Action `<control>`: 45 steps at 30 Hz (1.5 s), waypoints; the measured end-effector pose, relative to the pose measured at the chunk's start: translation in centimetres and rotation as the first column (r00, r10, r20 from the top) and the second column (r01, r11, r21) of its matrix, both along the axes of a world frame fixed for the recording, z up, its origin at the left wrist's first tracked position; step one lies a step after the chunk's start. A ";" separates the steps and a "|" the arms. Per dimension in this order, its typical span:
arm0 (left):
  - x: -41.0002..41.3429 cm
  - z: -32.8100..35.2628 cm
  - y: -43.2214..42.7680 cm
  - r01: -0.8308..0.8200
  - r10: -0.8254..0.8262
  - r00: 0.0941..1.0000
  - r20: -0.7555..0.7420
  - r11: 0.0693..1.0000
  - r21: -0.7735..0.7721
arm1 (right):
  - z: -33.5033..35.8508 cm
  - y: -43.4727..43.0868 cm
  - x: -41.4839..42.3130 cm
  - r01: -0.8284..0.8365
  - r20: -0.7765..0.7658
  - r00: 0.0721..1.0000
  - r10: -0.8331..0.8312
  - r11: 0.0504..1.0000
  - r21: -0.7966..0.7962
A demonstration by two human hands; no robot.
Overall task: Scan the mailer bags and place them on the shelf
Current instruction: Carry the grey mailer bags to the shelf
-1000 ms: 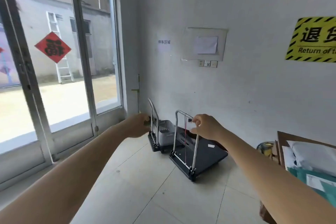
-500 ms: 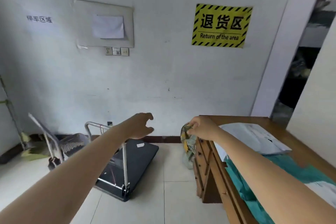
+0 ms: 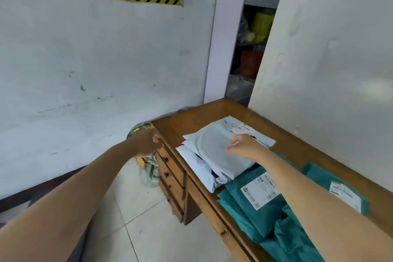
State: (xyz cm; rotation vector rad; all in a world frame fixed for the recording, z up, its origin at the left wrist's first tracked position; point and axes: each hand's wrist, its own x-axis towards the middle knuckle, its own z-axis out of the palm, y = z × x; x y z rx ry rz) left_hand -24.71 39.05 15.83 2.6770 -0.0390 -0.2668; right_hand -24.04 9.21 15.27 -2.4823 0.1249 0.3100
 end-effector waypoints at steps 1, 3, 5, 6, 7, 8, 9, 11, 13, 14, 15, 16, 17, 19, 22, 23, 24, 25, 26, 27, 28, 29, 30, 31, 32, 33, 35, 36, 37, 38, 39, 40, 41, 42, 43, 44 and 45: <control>2.3 -0.9 -0.6 0.048 -0.048 0.999 -0.016 0.999 -0.008 | -0.7 -0.3 0.9 0.082 -0.005 0.997 -0.082 0.996 0.022; 6.4 -2.0 -2.0 0.132 -0.134 0.989 -0.055 0.990 -0.043 | -2.2 -0.6 2.4 0.226 -0.035 0.974 -0.225 0.974 0.023; 10.5 -2.6 -2.7 0.212 -0.217 0.973 -0.084 0.976 -0.058 | -3.2 -0.6 4.0 0.351 -0.070 0.935 -0.348 0.936 0.025; 12.1 -2.7 -2.8 0.249 -0.253 0.963 -0.095 0.967 -0.050 | -3.5 -0.6 4.3 0.398 -0.081 0.916 -0.394 0.916 0.042; 13.9 -2.7 -2.6 0.286 -0.288 0.952 -0.104 0.957 -0.037 | -4.0 -0.7 4.9 0.440 -0.090 0.896 -0.435 0.896 0.055; 16.3 -2.6 -2.6 0.324 -0.325 0.940 -0.109 0.946 -0.019 | -4.5 -0.8 5.4 0.499 -0.108 0.864 -0.491 0.865 0.060; 18.5 -2.6 -2.6 0.341 -0.341 0.933 -0.114 0.940 -0.016 | -5.1 -0.9 5.8 0.567 -0.145 0.820 -0.554 0.822 0.061; 22.1 -3.0 -3.3 0.330 -0.335 0.931 -0.145 0.942 -0.061 | -6.4 -1.1 5.7 0.683 -0.203 0.726 -0.657 0.723 0.105; 24.6 -3.8 -4.7 0.318 -0.332 0.929 -0.163 0.942 -0.109 | -7.6 -1.4 5.9 0.755 -0.267 0.655 -0.707 0.623 0.204; 25.5 -4.5 -5.7 0.321 -0.341 0.922 -0.186 0.938 -0.130 | -8.1 -1.4 6.1 0.781 -0.307 0.624 -0.718 0.568 0.260; 26.0 -5.3 -6.8 0.333 -0.358 0.908 -0.216 0.932 -0.144 | -8.7 -1.6 6.4 0.800 -0.341 0.598 -0.725 0.522 0.294; 26.5 -6.4 -7.9 0.349 -0.377 0.891 -0.252 0.925 -0.149 | -9.2 -1.8 6.9 0.812 -0.355 0.581 -0.733 0.490 0.318; 26.8 -7.3 -8.9 0.367 -0.394 0.876 -0.277 0.919 -0.144 | -9.9 -2.2 7.6 0.818 -0.351 0.570 -0.743 0.475 0.324; 27.6 -9.3 -10.5 0.374 -0.409 0.856 -0.316 0.912 -0.168 | -11.3 -2.6 8.8 0.822 -0.327 0.563 -0.759 0.474 0.316; 29.8 -12.6 -11.8 0.267 -0.350 0.854 -0.386 0.930 -0.253 | -13.2 -2.7 10.3 0.855 -0.285 0.509 -0.812 0.439 0.275; 30.2 -13.3 -12.2 0.220 -0.322 0.858 -0.401 0.934 -0.281 | -13.7 -2.7 10.7 0.876 -0.293 0.474 -0.830 0.411 0.252; 30.6 -13.7 -12.6 0.173 -0.290 0.861 -0.419 0.940 -0.295 | -13.8 -2.5 11.0 0.902 -0.324 0.422 -0.847 0.358 0.241; 30.6 -13.5 -13.0 0.146 -0.275 0.859 -0.431 0.940 -0.309 | -14.0 -2.5 11.1 0.928 -0.385 0.351 -0.854 0.260 0.268; 30.9 -13.8 -13.3 0.117 -0.266 0.851 -0.452 0.937 -0.329 | -14.2 -2.5 11.2 0.936 -0.482 0.287 -0.828 0.134 0.327; 31.0 -14.1 -13.6 0.088 -0.266 0.835 -0.482 0.929 -0.360 | -14.6 -2.4 11.0 0.921 -0.588 0.252 -0.768 0.003 0.390; 31.3 -14.6 -13.8 0.058 -0.279 0.805 -0.524 0.916 -0.398 | -14.9 -2.2 10.8 0.905 -0.666 0.245 -0.705 -0.081 0.418; 31.4 -15.0 -13.9 0.042 -0.301 0.764 -0.570 0.905 -0.422 | -14.9 -1.8 10.6 0.890 -0.706 0.259 -0.659 -0.121 0.439; 31.6 -15.6 -13.9 0.033 -0.328 0.724 -0.608 0.895 -0.444 | -15.0 -1.6 10.4 0.872 -0.720 0.287 -0.632 -0.138 0.469; 31.6 -15.7 -14.0 0.035 -0.349 0.693 -0.631 0.890 -0.454 | -15.3 -1.5 10.3 0.859 -0.722 0.305 -0.621 -0.148 0.490; 31.9 -16.2 -14.0 0.032 -0.367 0.670 -0.645 0.882 -0.470 | -15.4 -1.5 10.3 0.853 -0.720 0.309 -0.622 -0.154 0.499; 32.2 -16.6 -14.1 0.034 -0.379 0.654 -0.655 0.879 -0.475 | -15.5 -1.5 10.4 0.845 -0.722 0.306 -0.620 -0.172 0.506; 32.6 -17.1 -14.3 0.029 -0.397 0.614 -0.682 0.875 -0.483 | -15.7 -1.4 10.6 0.818 -0.736 0.299 -0.608 -0.234 0.526; 32.9 -17.3 -14.4 0.016 -0.412 0.588 -0.696 0.866 -0.499 | -15.9 -1.4 10.6 0.814 -0.740 0.297 -0.603 -0.245 0.526; 33.2 -17.4 -14.5 -0.009 -0.419 0.562 -0.713 0.859 -0.512 | -16.0 -1.4 10.8 0.811 -0.741 0.296 -0.603 -0.252 0.529; 33.4 -17.5 -14.6 -0.038 -0.427 0.537 -0.728 0.850 -0.526 | -16.1 -1.3 10.8 0.808 -0.740 0.289 -0.607 -0.260 0.529; 33.7 -17.6 -14.6 -0.063 -0.426 0.522 -0.739 0.845 -0.531 | -16.4 -1.3 10.9 0.807 -0.740 0.278 -0.612 -0.269 0.526; 34.0 -17.8 -14.6 -0.078 -0.431 0.507 -0.747 0.840 -0.537 | -16.6 -1.2 10.9 0.806 -0.740 0.265 -0.618 -0.279 0.522; 34.1 -17.8 -14.6 -0.085 -0.435 0.493 -0.754 0.838 -0.539 | -16.6 -1.0 10.9 0.802 -0.739 0.258 -0.622 -0.289 0.523; 34.3 -18.0 -14.6 -0.085 -0.443 0.481 -0.757 0.836 -0.543 | -16.7 -0.7 11.0 0.797 -0.738 0.258 -0.623 -0.295 0.528; 34.5 -17.8 -14.7 -0.080 -0.459 0.470 -0.754 0.829 -0.554 | -16.8 -0.5 11.1 0.791 -0.735 0.265 -0.624 -0.295 0.536; 34.8 -17.5 -14.8 -0.075 -0.476 0.469 -0.744 0.818 -0.570 | -16.7 -0.3 11.3 0.786 -0.733 0.273 -0.623 -0.294 0.543; 35.2 -17.1 -15.0 -0.067 -0.492 0.478 -0.728 0.806 -0.589 | -16.4 -0.1 11.5 0.782 -0.728 0.275 -0.628 -0.294 0.550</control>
